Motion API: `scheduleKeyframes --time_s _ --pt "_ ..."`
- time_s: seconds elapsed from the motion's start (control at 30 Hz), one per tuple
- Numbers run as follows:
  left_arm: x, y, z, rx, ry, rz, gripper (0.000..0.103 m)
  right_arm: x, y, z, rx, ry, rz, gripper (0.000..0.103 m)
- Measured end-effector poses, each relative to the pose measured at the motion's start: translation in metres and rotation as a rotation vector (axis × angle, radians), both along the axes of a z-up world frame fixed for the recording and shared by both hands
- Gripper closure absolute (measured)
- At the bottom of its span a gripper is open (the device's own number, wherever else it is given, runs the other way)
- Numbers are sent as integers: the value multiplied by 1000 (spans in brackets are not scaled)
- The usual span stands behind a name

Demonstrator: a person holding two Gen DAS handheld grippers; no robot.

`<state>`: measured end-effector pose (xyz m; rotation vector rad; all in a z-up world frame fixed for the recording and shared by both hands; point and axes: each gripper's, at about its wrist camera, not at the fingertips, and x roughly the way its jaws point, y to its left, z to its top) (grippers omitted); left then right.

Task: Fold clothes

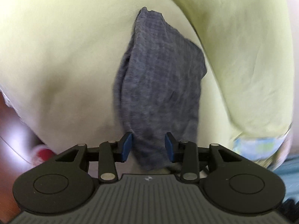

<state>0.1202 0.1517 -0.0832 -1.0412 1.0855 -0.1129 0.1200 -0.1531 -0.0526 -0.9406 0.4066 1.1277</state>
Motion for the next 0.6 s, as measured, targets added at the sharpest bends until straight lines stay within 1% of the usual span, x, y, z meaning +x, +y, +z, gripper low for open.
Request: scheduleKeyframes --time_s 0.03,0.07,0.13,0.23,0.33,0.4,0.47,0.53,0.57,0.6 --pt "1 -2 -7 -17 11 18 49 0 0 0 1 1 -2 92" --pt "2 -4 -17 -36 42 38 49 0 0 0 3 2 -5 92" --pt "2 -7 -29 -66 78 64 49 0 -1 0 7 4 -11 92" --pt "-6 -5 -31 -118 93 104 49 1 -2 2 12 2 -14 92" --pt "-16 -3 -31 -153 132 130 44 3 -4 7 26 4 -18 92" --pt "-16 -4 -37 -188 149 153 44 4 -3 7 28 5 -15 92" --pt "-9 -8 -47 -247 151 181 44 5 -3 5 27 6 -15 92" --pt "2 -13 -57 -301 148 208 46 6 -3 4 26 9 -15 92" --pt "7 -17 -61 -315 167 196 63 6 -3 3 26 12 -16 92" --pt "10 -20 -61 -315 184 180 88 6 -3 3 22 16 -14 91"
